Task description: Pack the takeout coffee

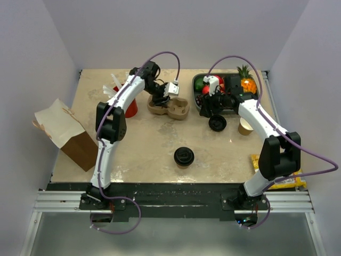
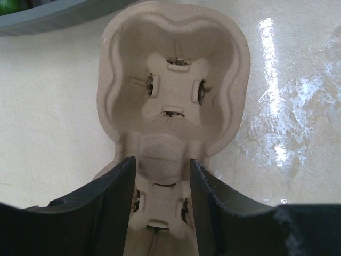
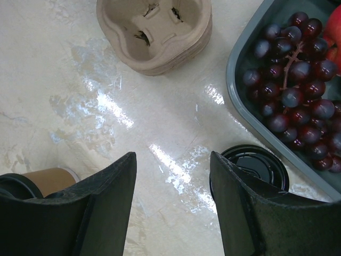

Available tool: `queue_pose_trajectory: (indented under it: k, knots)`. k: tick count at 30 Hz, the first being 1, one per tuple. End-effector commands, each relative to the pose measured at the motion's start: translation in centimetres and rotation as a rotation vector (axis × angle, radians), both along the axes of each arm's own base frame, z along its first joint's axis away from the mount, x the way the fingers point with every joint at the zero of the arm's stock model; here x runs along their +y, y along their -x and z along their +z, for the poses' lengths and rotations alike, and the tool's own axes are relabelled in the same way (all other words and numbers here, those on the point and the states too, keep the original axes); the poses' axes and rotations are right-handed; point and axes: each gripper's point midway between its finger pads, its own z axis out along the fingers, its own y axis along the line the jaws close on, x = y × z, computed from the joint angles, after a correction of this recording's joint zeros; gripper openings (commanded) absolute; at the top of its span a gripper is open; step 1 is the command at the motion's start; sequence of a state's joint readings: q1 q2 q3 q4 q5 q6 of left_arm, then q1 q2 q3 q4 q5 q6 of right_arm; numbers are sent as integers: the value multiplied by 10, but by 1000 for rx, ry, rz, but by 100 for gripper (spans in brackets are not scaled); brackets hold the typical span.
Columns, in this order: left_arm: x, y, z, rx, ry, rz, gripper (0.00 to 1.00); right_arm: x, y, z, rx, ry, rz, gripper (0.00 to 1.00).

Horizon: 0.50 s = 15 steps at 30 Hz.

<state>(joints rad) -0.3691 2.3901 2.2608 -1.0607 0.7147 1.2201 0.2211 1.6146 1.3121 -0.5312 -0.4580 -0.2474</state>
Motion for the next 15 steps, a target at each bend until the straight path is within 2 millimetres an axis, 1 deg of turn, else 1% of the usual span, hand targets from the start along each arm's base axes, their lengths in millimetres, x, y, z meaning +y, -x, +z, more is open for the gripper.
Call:
queue_pose_trajectory:
  k: [1,7,10,15]
  knots:
    - [-10,4,10,-17,34,-49,49,-1,-5,4,-15,0,-3,60]
    - [-10,3,9,-17,27,-42,50,-1,-4,5,-17,-2,-4,61]
    - [-10,-2,8,-24,24,-28,52,-2,-2,4,-15,1,-4,61]
    - [-13,-9,6,-31,31,-6,52,-3,0,4,-14,3,-6,61]
